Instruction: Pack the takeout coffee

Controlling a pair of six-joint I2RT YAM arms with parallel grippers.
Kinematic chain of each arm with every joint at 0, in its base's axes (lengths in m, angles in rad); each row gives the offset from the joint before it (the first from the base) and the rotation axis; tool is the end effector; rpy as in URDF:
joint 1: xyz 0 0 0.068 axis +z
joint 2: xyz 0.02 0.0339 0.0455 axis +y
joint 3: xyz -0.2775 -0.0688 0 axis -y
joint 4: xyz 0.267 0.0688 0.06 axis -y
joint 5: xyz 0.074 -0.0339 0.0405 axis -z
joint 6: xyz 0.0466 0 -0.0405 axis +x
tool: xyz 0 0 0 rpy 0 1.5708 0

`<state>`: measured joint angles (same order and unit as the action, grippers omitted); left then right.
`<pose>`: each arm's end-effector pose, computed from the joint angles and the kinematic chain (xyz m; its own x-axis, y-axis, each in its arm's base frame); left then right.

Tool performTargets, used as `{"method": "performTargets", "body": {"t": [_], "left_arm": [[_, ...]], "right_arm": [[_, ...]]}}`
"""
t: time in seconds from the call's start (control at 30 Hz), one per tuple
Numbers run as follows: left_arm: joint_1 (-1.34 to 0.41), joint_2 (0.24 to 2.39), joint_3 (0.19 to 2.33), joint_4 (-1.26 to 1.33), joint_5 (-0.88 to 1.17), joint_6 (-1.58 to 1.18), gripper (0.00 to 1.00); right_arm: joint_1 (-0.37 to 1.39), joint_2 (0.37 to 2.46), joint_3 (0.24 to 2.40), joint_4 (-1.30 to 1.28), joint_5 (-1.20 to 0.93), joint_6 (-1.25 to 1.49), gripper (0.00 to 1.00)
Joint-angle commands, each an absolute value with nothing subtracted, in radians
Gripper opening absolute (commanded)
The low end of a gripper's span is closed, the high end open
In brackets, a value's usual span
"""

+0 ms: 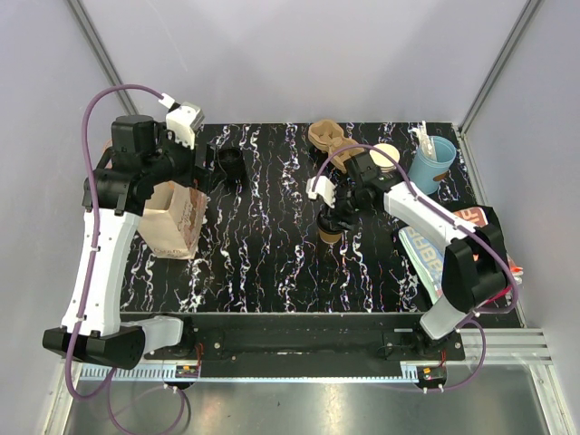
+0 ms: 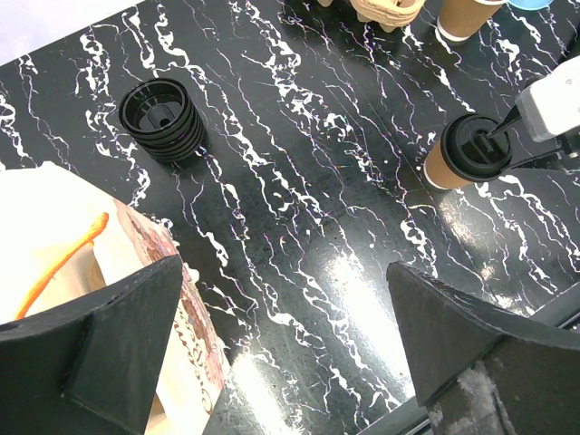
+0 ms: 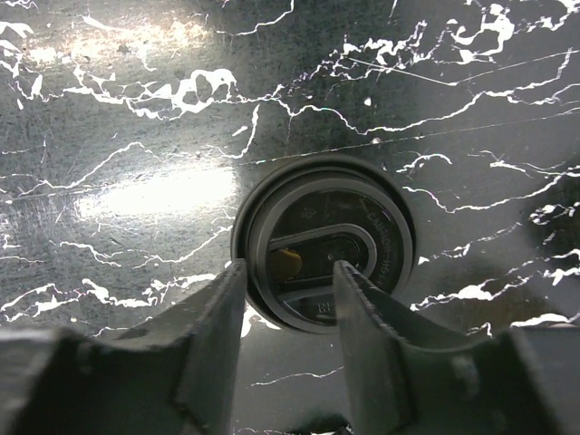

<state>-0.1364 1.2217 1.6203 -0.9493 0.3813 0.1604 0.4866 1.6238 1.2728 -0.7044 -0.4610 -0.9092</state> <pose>0.2431 -0.0509 0.4718 -0.4414 0.2102 -0.8723 0.5175 0.8538 -0.0561 0.3113 0.1881 0.2544 0.0108 -0.7937 -0.6082 -0.9832 0.1024 -0.1511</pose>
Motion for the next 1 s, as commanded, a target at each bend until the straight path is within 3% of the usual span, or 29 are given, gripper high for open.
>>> {"method": "performTargets", "body": {"t": [0.0, 0.17, 0.37, 0.53, 0.97], "left_arm": [[-0.130, 1.209, 1.623, -0.916, 0.408, 0.155, 0.99], [-0.126, 1.209, 1.624, -0.916, 0.408, 0.152, 0.99], [-0.126, 1.209, 1.626, -0.916, 0.413, 0.147, 0.99], [-0.124, 1.203, 1.631, -0.916, 0.397, 0.150, 0.99], [-0.124, 1.207, 1.694, -0.943, 0.236, 0.239, 0.99]], "right_arm": [[0.502, 1.649, 1.270, -0.718, -0.462, -0.923, 0.46], [0.511, 1.654, 1.273, -0.727, -0.459, -0.931, 0.43], [0.520, 1.652, 1.273, -0.729, -0.425, -0.933, 0.31], [0.522, 1.649, 1.278, -0.729, -0.411, -0.925, 0.14], [0.525, 1.543, 1.402, -0.788, -0.377, -0.807, 0.01]]}}
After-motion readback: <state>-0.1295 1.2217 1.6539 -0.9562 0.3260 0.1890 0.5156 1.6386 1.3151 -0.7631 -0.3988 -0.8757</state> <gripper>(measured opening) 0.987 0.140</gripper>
